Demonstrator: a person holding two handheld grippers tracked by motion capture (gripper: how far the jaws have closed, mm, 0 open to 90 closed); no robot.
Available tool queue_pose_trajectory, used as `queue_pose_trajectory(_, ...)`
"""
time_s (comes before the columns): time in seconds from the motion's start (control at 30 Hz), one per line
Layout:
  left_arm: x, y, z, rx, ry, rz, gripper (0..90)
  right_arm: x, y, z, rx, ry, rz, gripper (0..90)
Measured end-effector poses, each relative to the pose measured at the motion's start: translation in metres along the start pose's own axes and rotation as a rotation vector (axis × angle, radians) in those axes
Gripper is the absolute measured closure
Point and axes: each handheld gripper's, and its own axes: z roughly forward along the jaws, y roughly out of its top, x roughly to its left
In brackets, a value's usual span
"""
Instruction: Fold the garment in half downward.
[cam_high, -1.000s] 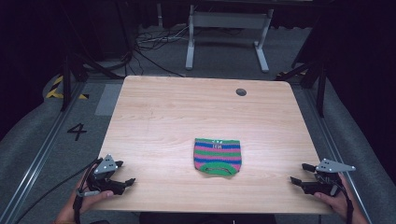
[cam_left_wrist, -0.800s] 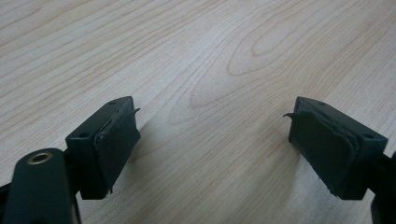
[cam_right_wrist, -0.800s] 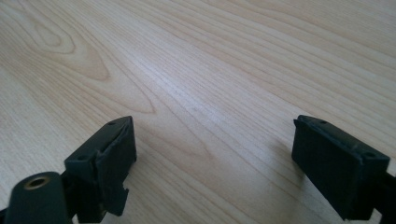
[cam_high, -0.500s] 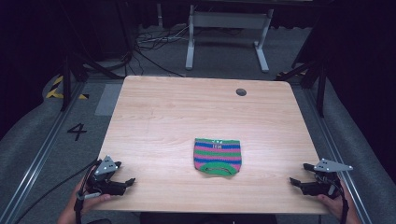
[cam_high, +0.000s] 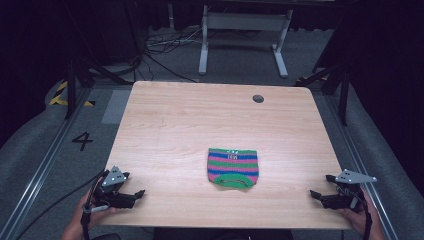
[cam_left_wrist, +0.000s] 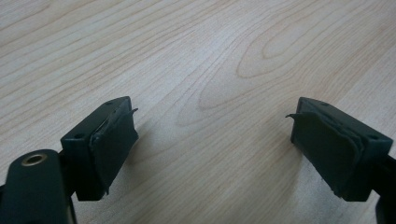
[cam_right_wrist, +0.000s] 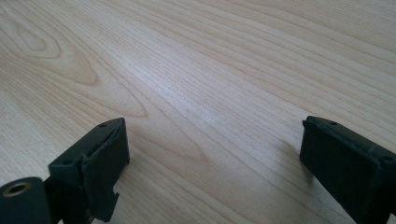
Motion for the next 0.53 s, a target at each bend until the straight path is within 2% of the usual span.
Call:
queue_pose_trajectory(0.27, -0.0019, 0.0024, 0.0024, 0.003, 0.018, -0.022, 12.9, -0.0001, 0.0002, 0.0002, 0.001, 0.001, -0.001, 8.1)
queue_pose_trajectory(0.43, -0.0064, 0.0067, 0.0075, 0.02, 0.042, -0.05, 5.8, -0.0001, 0.0002, 0.0002, 0.001, 0.001, -0.001, 8.1)
queue_pose_trajectory(0.53, -0.0059, 0.0072, 0.0079, 0.025, 0.047, -0.046, 4.1, -0.0001, 0.0002, 0.0002, 0.001, 0.001, -0.001, 8.1)
